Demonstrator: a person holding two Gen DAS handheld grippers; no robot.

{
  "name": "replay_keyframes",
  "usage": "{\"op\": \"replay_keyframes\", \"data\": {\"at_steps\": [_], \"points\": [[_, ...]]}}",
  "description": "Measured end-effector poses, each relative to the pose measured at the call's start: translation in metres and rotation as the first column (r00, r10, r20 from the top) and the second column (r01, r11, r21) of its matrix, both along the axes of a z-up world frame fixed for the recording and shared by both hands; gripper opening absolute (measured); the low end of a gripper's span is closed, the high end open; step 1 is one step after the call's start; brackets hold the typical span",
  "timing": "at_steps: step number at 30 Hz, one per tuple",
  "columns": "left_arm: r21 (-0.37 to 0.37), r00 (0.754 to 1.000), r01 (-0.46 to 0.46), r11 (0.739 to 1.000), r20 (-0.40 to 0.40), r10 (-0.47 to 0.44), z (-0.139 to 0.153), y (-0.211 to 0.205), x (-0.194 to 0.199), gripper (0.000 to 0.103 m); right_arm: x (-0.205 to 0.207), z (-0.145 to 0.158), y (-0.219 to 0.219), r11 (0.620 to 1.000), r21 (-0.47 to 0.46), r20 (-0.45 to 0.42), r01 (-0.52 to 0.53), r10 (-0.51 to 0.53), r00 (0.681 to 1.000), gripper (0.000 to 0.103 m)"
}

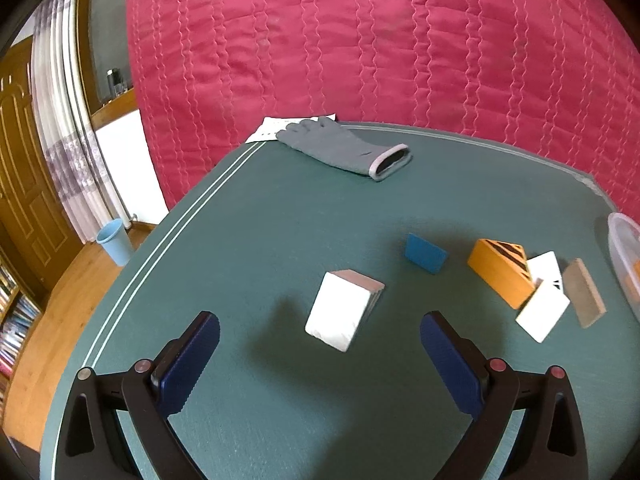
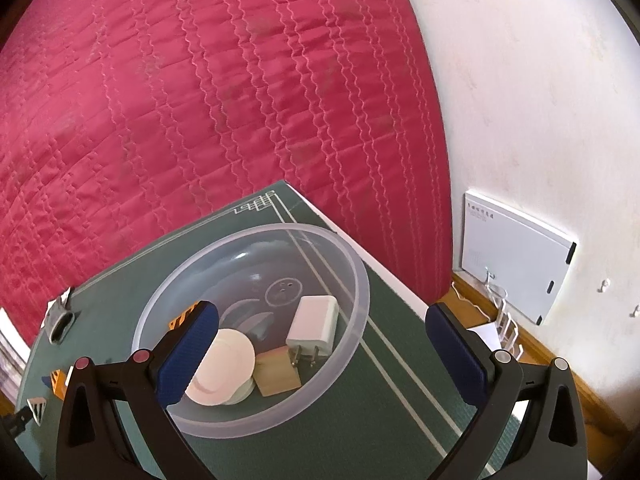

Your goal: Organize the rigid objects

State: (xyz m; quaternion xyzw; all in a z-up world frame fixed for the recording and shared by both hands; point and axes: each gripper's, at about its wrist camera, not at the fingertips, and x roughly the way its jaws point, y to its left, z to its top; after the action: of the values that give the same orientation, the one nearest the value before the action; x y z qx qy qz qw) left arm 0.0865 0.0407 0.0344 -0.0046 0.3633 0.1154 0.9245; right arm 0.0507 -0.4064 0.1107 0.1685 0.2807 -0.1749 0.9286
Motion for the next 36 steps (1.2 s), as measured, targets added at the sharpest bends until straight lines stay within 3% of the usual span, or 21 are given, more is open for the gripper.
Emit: {"op": "replay_keyframes", "data": {"at_steps": [5, 15, 21, 23, 28, 36], "points": [[-0.007, 0.999, 0.019, 1.000, -0.028, -0.019, -0.006, 0.003, 0.010, 0.096, -0.001, 0.002, 0.006, 0.999, -0.010, 0.014, -0.030, 0.031, 0.999, 0.103], [-0.103, 0.993, 0.045, 0.994, -0.105, -0.056, -0.017, 0.015, 0.028, 0.066, -0.004, 0.007, 0.028, 0.991, -0.056, 0.038, -0.120, 0.123, 0.992, 0.103], [-0.104, 0.992, 0.072, 0.992, -0.093, -0.082, -0.015, 0.016, 0.032, 0.046, -0.006, 0.011, 0.051, 0.972, -0.094, 0.042, -0.217, 0.222, 0.974, 0.103], [-0.110, 0.992, 0.085, 0.990, -0.089, -0.095, -0.015, 0.016, 0.033, 0.038, -0.005, 0.010, 0.065, 0.959, -0.098, 0.023, -0.267, 0.270, 0.962, 0.103], [-0.135, 0.991, 0.102, 0.986, -0.073, -0.113, -0.014, 0.017, 0.029, 0.035, -0.001, 0.005, 0.097, 0.924, -0.073, -0.022, -0.375, 0.375, 0.927, 0.103], [-0.165, 0.993, 0.104, 0.981, -0.041, -0.113, -0.009, 0.019, 0.019, 0.033, 0.016, -0.006, 0.169, 0.814, -0.056, -0.105, -0.578, 0.571, 0.814, 0.103]]}}
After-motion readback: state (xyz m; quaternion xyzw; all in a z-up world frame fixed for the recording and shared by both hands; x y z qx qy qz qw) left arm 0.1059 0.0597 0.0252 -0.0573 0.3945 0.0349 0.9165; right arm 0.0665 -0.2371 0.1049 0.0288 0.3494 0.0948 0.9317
